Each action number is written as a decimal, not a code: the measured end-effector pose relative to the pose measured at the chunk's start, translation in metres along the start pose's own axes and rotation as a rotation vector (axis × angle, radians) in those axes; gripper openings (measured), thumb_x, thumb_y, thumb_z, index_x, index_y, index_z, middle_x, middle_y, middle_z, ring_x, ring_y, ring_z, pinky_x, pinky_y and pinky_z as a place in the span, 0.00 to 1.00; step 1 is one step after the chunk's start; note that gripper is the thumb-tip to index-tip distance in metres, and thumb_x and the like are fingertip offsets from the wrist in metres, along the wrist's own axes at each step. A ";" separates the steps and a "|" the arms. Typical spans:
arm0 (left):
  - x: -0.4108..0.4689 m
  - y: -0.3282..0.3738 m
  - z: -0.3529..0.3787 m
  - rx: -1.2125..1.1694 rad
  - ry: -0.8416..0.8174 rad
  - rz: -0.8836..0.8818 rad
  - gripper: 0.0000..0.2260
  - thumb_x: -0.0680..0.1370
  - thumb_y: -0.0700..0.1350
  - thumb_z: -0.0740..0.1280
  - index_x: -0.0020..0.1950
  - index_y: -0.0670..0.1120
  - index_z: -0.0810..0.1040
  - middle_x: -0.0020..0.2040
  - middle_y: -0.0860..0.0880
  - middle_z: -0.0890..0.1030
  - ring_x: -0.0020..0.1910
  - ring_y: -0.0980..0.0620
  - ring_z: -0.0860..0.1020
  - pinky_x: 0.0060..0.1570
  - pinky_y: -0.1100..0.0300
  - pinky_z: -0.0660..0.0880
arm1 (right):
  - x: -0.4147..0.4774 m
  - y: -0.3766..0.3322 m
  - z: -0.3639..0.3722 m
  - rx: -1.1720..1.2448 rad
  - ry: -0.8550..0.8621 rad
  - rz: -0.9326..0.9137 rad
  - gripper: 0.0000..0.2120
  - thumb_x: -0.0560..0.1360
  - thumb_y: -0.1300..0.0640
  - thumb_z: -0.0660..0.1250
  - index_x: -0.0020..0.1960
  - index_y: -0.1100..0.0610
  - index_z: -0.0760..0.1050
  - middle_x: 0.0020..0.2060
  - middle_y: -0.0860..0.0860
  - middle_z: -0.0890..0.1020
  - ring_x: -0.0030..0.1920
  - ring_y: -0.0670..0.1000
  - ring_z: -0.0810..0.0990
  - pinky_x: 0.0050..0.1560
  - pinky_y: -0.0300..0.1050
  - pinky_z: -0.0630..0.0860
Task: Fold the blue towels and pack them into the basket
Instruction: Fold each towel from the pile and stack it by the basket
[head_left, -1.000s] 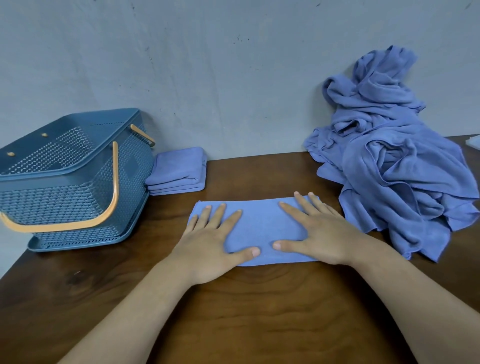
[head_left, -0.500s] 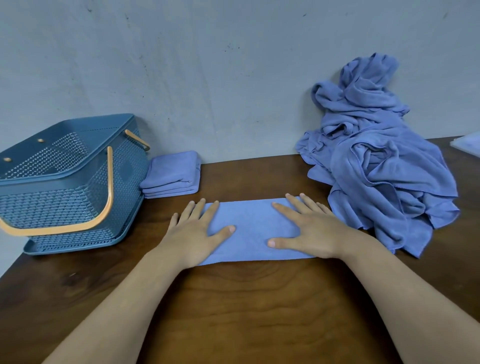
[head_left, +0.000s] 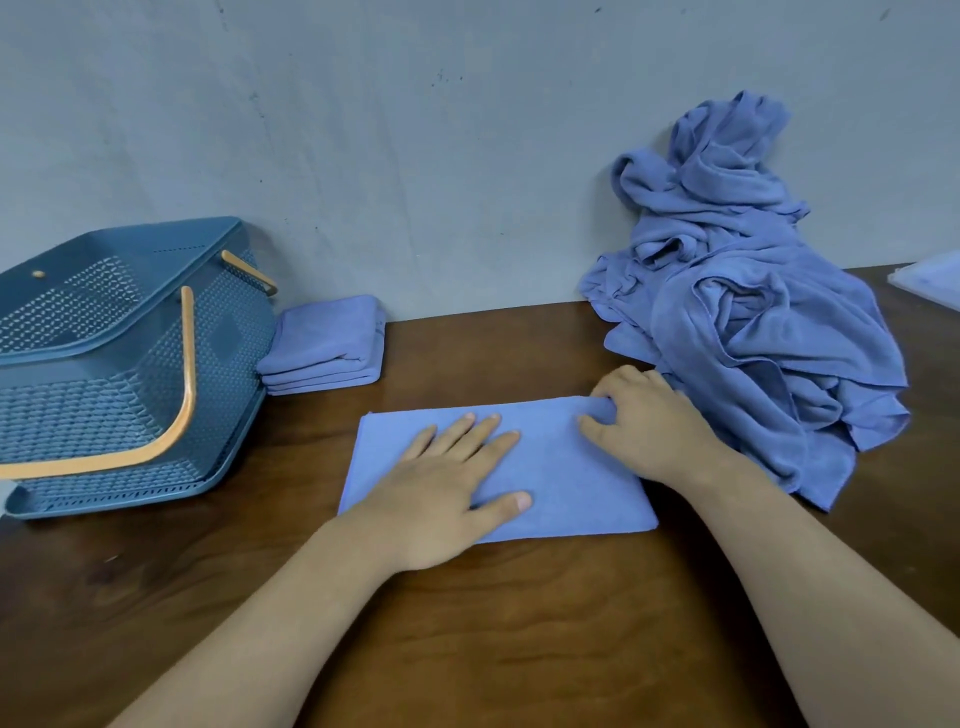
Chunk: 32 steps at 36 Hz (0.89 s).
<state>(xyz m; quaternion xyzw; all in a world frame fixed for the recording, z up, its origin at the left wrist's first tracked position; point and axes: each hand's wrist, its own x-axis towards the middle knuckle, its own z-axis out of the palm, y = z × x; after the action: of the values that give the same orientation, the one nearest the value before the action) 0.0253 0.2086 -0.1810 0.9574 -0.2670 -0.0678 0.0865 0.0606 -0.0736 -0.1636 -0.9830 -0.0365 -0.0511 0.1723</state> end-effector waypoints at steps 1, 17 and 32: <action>-0.001 -0.001 0.000 0.010 -0.009 0.009 0.37 0.79 0.78 0.43 0.85 0.67 0.40 0.84 0.66 0.36 0.81 0.65 0.31 0.84 0.50 0.37 | -0.001 0.000 -0.001 0.011 0.004 0.000 0.09 0.78 0.43 0.64 0.52 0.46 0.76 0.56 0.41 0.76 0.60 0.50 0.71 0.61 0.54 0.73; -0.003 0.002 0.000 -0.016 0.022 -0.009 0.35 0.79 0.78 0.44 0.84 0.69 0.41 0.84 0.66 0.36 0.81 0.65 0.31 0.84 0.51 0.36 | -0.023 -0.005 -0.005 0.734 -0.099 -0.106 0.11 0.83 0.52 0.70 0.61 0.38 0.77 0.49 0.46 0.84 0.47 0.46 0.82 0.51 0.49 0.77; 0.001 -0.001 0.003 -0.064 0.060 -0.073 0.36 0.79 0.77 0.44 0.85 0.68 0.43 0.85 0.65 0.37 0.82 0.65 0.32 0.83 0.52 0.35 | -0.031 -0.021 0.012 0.274 0.098 -0.036 0.12 0.83 0.53 0.63 0.61 0.37 0.71 0.49 0.42 0.74 0.37 0.42 0.74 0.34 0.39 0.65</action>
<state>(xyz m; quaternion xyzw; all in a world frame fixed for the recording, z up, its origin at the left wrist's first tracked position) 0.0262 0.2087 -0.1841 0.9649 -0.2267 -0.0504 0.1224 0.0290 -0.0519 -0.1711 -0.9459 -0.0523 -0.0967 0.3054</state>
